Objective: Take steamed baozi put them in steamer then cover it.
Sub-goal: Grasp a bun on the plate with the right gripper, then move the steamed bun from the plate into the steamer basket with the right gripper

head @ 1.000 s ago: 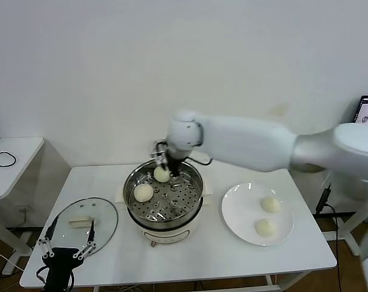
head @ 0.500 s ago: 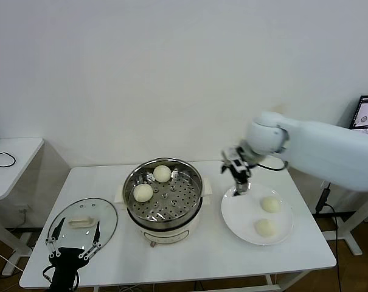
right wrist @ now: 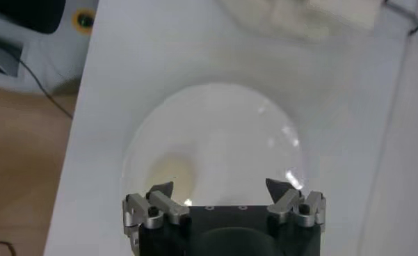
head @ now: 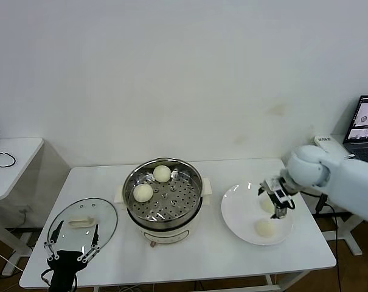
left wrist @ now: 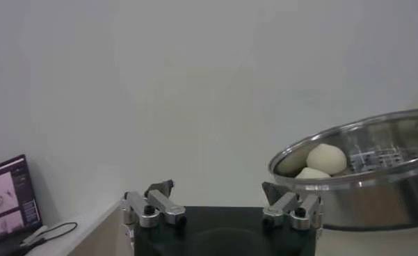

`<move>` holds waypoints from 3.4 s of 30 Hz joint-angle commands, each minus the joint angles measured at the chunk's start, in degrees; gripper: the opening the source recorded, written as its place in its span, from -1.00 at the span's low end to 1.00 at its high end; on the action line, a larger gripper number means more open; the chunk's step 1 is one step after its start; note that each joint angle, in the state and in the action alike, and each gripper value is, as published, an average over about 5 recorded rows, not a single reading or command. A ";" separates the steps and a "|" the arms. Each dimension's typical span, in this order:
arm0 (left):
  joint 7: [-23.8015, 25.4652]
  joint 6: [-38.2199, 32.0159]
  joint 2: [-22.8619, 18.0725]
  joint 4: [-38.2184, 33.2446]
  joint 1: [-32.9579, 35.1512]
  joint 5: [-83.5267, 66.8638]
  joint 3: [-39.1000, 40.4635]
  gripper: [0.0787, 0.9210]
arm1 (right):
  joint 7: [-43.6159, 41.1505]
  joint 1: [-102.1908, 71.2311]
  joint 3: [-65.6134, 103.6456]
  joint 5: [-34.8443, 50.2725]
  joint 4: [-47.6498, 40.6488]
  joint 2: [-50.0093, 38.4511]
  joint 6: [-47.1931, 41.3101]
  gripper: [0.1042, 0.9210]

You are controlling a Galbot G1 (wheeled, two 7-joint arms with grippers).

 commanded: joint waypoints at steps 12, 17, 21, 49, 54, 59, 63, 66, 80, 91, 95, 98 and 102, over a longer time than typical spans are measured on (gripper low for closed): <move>-0.02 -0.06 -0.60 -0.01 0.63 0.24 -0.40 0.77 | 2.10 -19.83 11.84 -8.34 -7.15 2.02 1.63 0.76; -0.02 -0.04 -0.65 0.32 0.51 0.22 -0.54 0.77 | 2.59 -20.74 12.71 -8.69 -10.46 4.40 1.88 0.76; 0.00 0.00 -0.67 0.62 0.31 0.23 -0.57 0.77 | 2.94 -21.48 13.47 -8.70 -12.96 6.41 2.05 0.75; 0.01 0.05 -0.45 0.88 -0.44 0.11 -0.38 0.77 | -2.55 -7.65 12.07 -2.45 -11.84 5.32 1.41 0.26; 0.04 0.06 -0.17 0.92 -0.78 0.08 -0.08 0.77 | -3.35 0.51 9.77 1.12 -10.40 4.76 0.94 0.26; 0.01 0.00 0.10 1.06 -0.97 0.00 0.15 0.77 | -3.41 9.50 5.56 5.41 -10.29 6.93 0.44 0.26; -0.01 -0.09 0.28 0.80 -0.81 -0.14 0.01 0.77 | -2.95 16.30 1.61 8.28 -10.43 10.68 -0.15 0.28; -0.01 -0.10 0.33 0.62 -0.73 -0.19 -0.14 0.77 | -2.78 19.29 -0.37 10.32 -10.19 14.36 -0.87 0.28; -0.09 -0.40 -0.24 -0.20 0.09 0.02 -1.15 0.77 | 3.08 20.33 -4.66 19.05 -10.25 36.08 -1.37 0.28; -0.09 -0.32 -0.84 -1.58 0.87 -0.07 -2.24 0.77 | 8.67 13.40 -9.80 13.23 -12.13 44.72 11.08 0.28; -0.16 -0.43 -1.16 -1.61 0.98 -0.08 -2.23 0.77 | 9.20 11.54 -11.09 8.38 -12.55 45.89 14.27 0.28; -0.17 -0.47 -1.36 -1.65 0.96 -0.06 -2.13 0.77 | 8.84 10.59 -11.68 3.23 -13.73 46.70 16.58 0.28; -0.21 -0.50 -1.41 -1.65 0.88 -0.09 -2.11 0.77 | 8.59 10.07 -11.83 1.12 -15.24 47.71 19.17 0.28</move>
